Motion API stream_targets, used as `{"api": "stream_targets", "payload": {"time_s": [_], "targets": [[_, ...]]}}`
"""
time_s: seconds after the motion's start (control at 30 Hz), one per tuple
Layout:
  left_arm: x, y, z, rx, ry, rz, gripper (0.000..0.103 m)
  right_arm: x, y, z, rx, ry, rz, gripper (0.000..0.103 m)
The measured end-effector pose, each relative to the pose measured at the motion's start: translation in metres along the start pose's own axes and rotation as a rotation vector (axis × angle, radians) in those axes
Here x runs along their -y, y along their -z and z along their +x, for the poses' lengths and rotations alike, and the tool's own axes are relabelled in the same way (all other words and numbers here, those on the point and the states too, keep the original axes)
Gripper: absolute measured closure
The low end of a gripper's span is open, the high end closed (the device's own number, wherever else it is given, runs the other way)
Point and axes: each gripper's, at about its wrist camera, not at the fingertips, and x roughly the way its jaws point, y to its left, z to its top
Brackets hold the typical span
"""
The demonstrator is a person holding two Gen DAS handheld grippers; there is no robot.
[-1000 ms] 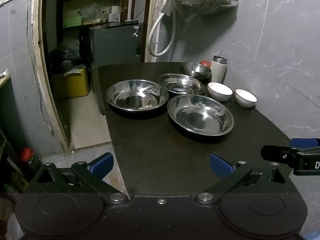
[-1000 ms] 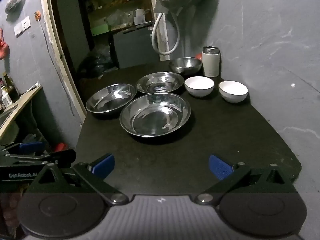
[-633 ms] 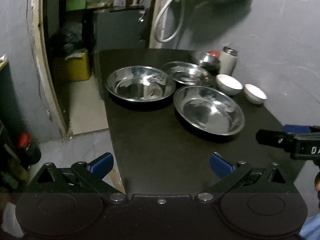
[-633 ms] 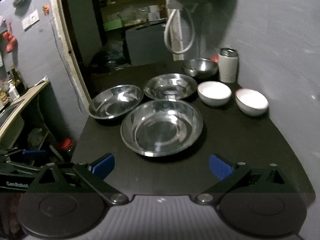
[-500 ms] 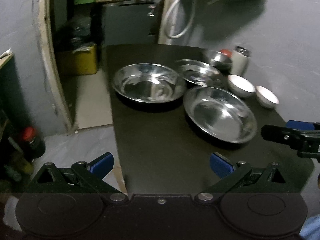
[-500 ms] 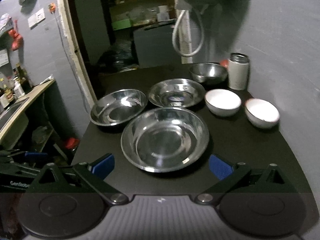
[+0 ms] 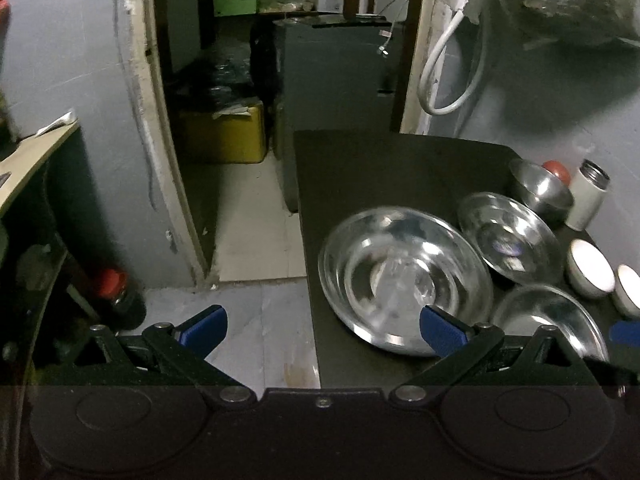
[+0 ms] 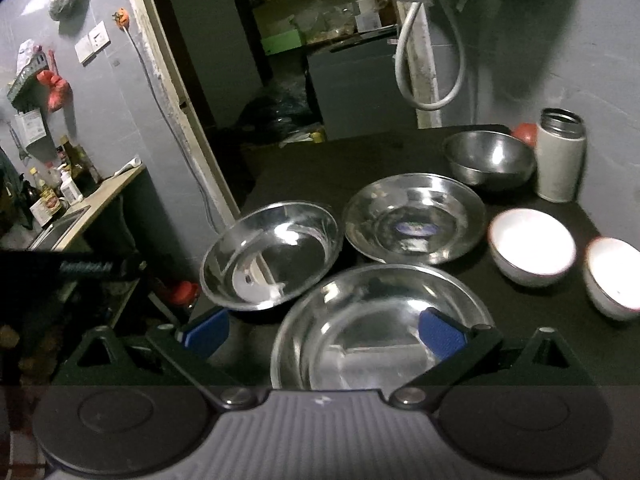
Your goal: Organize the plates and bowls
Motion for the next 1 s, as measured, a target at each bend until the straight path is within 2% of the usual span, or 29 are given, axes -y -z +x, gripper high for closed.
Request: {"api": "stream_targets", "payload": {"time_s": [0.27, 0.47, 0.67, 0.9, 1.0], "targets": [[-0.017, -0.047, 0.07, -0.039, 0.096, 0.068, 0.001, -0.017, -0.022, 0.048, -0.001, 0.044, 0.031, 0.0], [-0.025, -0.056, 0.096, -0.072, 0.165, 0.105, 0.01, -0.02, -0.034, 0.075, 0.001, 0.089, 0.06, 0.006], [-0.03, -0.052, 0.106, -0.094, 0.241, 0.112, 0.025, -0.023, -0.036, 0.093, -0.031, 0.107, 0.091, 0.015], [-0.029, -0.045, 0.11, -0.126, 0.317, 0.098, 0.045, -0.031, -0.035, 0.103, -0.075, 0.107, 0.113, 0.017], [-0.029, -0.044, 0.112, -0.133, 0.328, 0.091, 0.052, -0.033, -0.036, 0.106, -0.089, 0.105, 0.111, 0.023]]}}
